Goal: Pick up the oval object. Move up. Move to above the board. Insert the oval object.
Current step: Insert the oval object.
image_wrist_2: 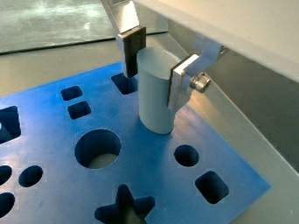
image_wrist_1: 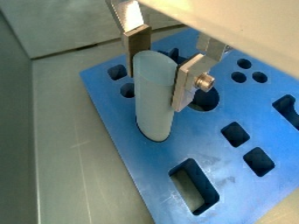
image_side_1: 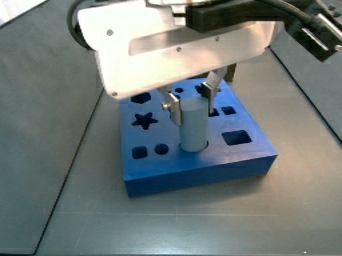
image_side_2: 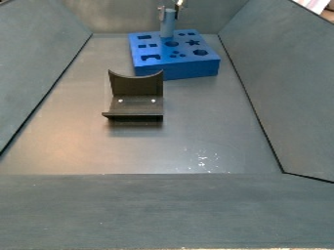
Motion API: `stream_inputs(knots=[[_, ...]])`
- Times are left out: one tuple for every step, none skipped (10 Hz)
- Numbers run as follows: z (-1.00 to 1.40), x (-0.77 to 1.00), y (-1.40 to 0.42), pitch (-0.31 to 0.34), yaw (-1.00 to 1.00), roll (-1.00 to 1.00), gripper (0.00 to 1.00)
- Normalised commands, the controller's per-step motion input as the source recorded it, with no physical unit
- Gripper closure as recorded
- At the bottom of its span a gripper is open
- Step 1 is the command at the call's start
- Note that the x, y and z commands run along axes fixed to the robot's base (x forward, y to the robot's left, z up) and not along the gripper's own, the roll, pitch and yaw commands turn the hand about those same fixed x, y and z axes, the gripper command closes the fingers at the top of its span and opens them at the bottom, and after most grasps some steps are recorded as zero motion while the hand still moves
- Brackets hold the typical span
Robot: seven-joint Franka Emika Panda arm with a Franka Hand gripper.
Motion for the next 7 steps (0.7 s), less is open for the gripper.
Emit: stream_inputs(knots=[[-0.86, 0.32, -0.05, -0.124, 0.31, 0.12, 1.00], [-0.56, 0.19, 0.00, -0.187, 0.13, -0.04, 1.00], [0.00, 0.03, 0.00, 0.000, 0.00, 0.00, 1.00], [-0.43, 0.00, 0.01, -0.119, 0.05, 0.14, 1.00], [-0.78, -0.01, 0.00, -0.223, 0.05, 0.08, 1.00], [-0.83, -0.03, 0.00, -0.206, 0.05, 0.08, 1.00], [-0.87, -0.05, 0.00, -0.189, 0.05, 0.08, 1.00]])
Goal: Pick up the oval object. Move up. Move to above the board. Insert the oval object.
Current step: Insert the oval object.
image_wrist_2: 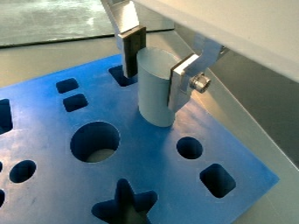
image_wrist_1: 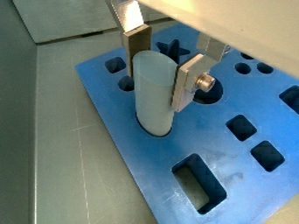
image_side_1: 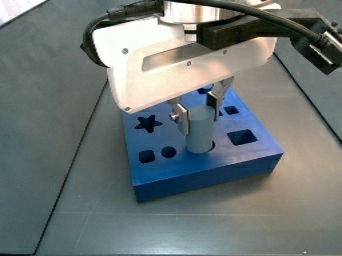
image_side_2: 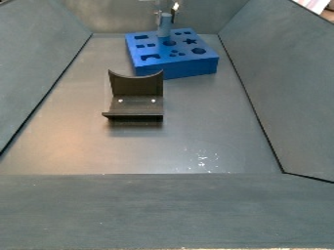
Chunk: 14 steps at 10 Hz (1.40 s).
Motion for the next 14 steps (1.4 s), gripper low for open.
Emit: stream_inputs(knots=[[-0.92, -0.05, 0.00, -0.171, 0.05, 0.08, 1.00], [-0.96, -0.03, 0.00, -0.150, 0.05, 0.08, 1.00], [-0.98, 0.00, 0.00, -0.137, 0.06, 0.09, 1.00], [-0.99, 0.00, 0.00, -0.136, 0.06, 0.08, 1.00], [-0.99, 0.00, 0.00, -0.133, 0.08, 0.07, 1.00], [-1.00, 0.00, 0.00, -0.129, 0.08, 0.07, 1.00], [-0.91, 0.00, 0.00, -0.163, 0.11, 0.05, 1.00], [-0.05, 0.00, 0.00, -0.041, 0.00, 0.00, 1.00], [-0.02, 0.00, 0.00, 0.000, 0.00, 0.00, 1.00], [-0.88, 0.00, 0.00, -0.170, 0.00, 0.10, 1.00], [-0.97, -0.06, 0.00, -0.127, 0.00, 0.12, 1.00], [-0.94, 0.00, -0.01, -0.159, 0.00, 0.08, 1.00], [-0.13, 0.00, 0.00, -0.070, 0.00, -0.03, 1.00], [-0.02, 0.00, 0.00, 0.000, 0.00, 0.00, 1.00]])
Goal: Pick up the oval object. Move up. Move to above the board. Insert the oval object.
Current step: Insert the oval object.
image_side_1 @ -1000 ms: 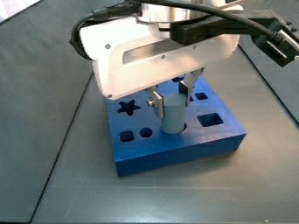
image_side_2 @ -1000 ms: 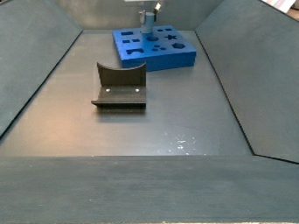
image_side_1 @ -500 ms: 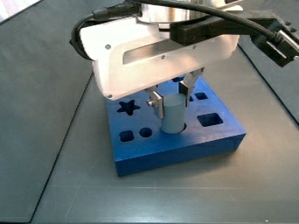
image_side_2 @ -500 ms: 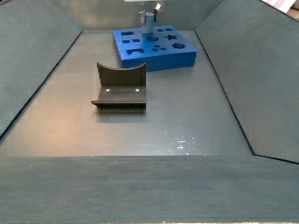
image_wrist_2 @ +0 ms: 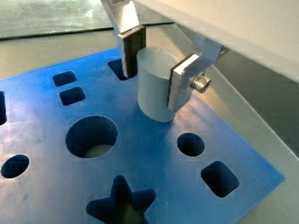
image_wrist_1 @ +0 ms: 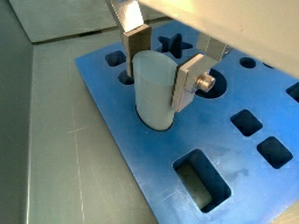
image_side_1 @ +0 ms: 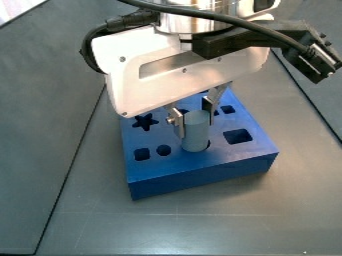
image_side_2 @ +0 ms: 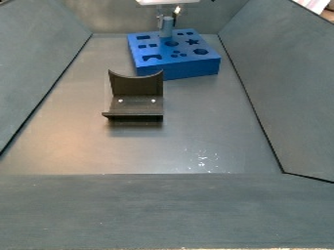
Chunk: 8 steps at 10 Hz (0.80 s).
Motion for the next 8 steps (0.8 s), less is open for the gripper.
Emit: stream_inputs(knots=[[-0.11, 0.00, 0.00, -0.037, 0.00, 0.00, 1.00], [-0.65, -0.01, -0.09, -0.300, 0.00, 0.07, 1.00], [-0.63, -0.05, -0.09, -0.314, 0.00, 0.05, 1.00], [-0.16, 0.00, 0.00, -0.067, 0.00, 0.00, 1.00], [-0.06, 0.00, 0.00, -0.049, 0.00, 0.00, 1.00], [-0.61, 0.00, -0.07, -0.317, 0.00, 0.02, 1.00], [-0.65, 0.00, -0.01, -0.300, 0.00, 0.04, 1.00], [-0.67, -0.01, 0.00, -0.290, 0.00, 0.05, 1.00]])
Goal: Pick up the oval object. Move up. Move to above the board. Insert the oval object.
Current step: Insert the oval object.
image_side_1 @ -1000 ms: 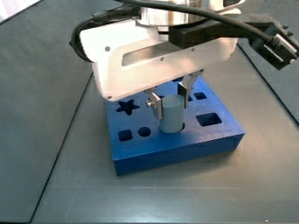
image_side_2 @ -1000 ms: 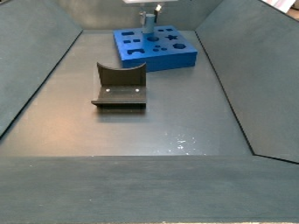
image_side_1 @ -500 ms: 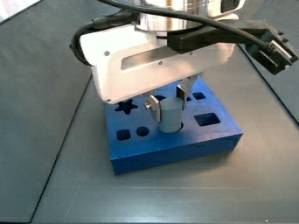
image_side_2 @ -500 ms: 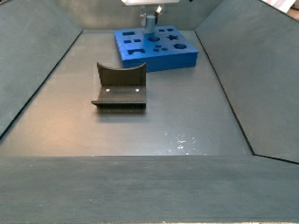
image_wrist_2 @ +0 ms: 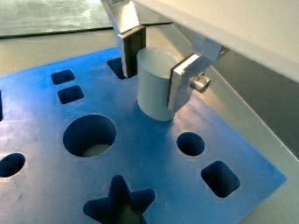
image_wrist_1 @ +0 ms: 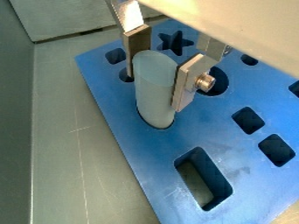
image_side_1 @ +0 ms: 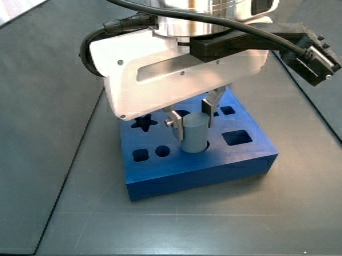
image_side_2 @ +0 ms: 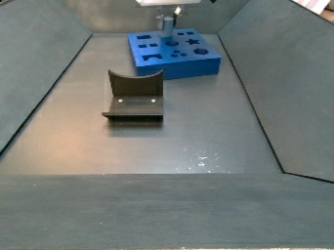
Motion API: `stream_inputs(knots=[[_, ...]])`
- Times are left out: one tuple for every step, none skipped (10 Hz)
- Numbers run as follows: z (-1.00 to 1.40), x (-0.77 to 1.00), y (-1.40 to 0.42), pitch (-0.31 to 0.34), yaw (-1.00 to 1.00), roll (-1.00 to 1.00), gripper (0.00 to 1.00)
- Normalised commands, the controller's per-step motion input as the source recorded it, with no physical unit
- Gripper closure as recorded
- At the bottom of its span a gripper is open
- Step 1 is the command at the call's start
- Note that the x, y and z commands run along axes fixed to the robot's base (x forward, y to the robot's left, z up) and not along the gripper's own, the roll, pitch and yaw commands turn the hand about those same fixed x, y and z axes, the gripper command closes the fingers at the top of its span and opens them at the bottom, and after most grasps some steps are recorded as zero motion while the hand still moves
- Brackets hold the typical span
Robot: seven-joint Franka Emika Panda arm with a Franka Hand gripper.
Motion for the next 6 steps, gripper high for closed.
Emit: stream_inputs(knots=[[-0.43, 0.01, 0.00, -0.156, 0.00, -0.10, 1.00], [-0.05, 0.00, 0.00, -0.004, 0.00, -0.07, 1.00], [-0.19, 0.00, -0.12, -0.086, 0.03, 0.00, 1.00], [-0.02, 0.00, 0.00, -0.033, 0.00, -0.01, 1.00], [-0.03, 0.00, -0.07, -0.026, 0.03, 0.00, 1.00], [-0.03, 0.00, -0.23, -0.026, 0.13, 0.00, 1.00]])
